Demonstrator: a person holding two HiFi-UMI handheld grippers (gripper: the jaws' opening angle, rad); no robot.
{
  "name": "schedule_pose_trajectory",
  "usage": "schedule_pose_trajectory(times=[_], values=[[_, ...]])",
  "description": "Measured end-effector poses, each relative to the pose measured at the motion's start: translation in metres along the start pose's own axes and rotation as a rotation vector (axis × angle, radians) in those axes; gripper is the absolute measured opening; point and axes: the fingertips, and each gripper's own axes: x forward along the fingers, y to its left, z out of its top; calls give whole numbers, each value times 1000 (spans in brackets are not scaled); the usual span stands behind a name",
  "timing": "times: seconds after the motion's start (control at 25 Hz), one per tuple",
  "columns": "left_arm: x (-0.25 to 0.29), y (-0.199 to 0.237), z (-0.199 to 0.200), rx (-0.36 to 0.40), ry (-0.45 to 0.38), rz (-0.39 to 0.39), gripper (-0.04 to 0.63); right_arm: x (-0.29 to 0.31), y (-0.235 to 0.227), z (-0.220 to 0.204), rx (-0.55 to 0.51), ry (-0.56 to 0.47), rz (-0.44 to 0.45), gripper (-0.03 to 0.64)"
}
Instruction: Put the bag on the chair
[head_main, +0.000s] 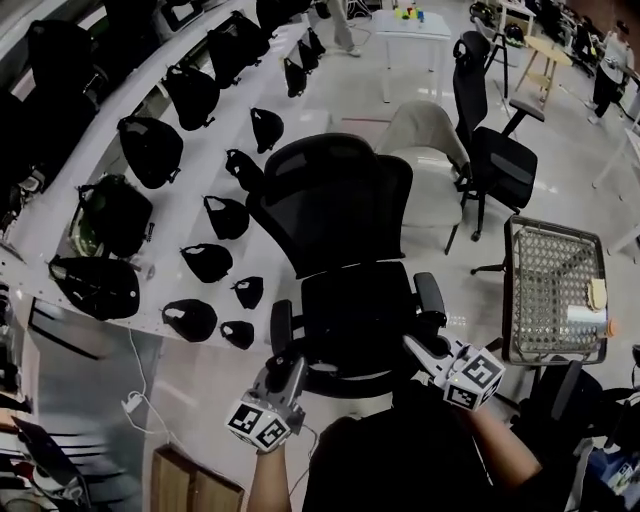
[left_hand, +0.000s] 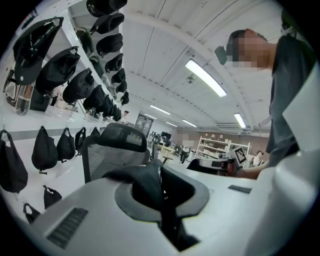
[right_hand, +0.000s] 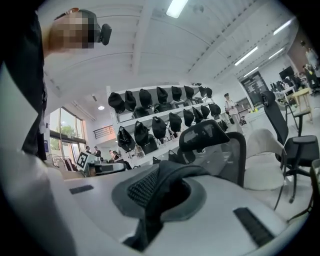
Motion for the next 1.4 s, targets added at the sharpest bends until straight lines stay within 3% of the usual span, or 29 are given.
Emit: schedule_pose_trajectory(times=[0.2, 0.52, 0.68, 0.88, 1.4], values=[[32, 1, 5, -78, -41, 76, 23, 6, -32, 17, 33, 15, 65, 20], [59, 16, 6, -111, -48, 200, 23, 39, -69, 29, 30, 51, 167, 20], [68, 30, 7, -140, -53, 236, 23, 57, -85, 23, 76, 69, 189, 20], [84, 60, 3, -158, -25, 231, 23, 85, -104, 12, 89, 80, 164, 20], [134, 143, -28, -225, 62, 131, 23, 144, -161, -23, 99, 186, 50, 20]])
